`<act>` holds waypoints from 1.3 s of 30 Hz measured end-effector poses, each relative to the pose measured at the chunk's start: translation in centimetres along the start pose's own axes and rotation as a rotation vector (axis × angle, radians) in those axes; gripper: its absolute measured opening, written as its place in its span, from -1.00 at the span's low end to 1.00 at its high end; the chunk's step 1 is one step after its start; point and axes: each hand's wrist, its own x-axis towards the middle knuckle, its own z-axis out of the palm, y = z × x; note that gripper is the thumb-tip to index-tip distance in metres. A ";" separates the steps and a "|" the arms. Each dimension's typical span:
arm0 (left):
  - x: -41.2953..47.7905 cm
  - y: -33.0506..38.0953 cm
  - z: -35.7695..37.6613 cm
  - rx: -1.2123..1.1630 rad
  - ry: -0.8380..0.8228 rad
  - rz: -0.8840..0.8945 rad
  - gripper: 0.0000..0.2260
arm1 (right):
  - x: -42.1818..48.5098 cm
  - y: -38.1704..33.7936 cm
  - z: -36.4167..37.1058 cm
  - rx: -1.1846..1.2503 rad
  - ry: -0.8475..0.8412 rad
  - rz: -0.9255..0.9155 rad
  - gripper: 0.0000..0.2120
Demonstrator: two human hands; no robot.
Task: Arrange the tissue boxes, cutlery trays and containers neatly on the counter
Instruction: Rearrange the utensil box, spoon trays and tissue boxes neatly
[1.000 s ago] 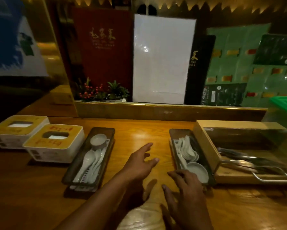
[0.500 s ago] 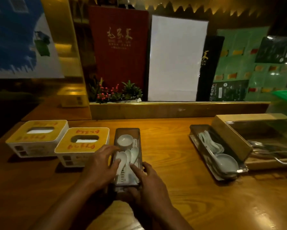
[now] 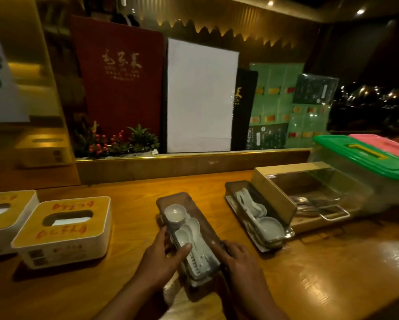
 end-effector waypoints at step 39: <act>8.4 1.9 11.1 -0.137 -0.027 -0.143 -0.52 | 2.4 8.7 -0.9 -0.063 0.059 0.158 -0.12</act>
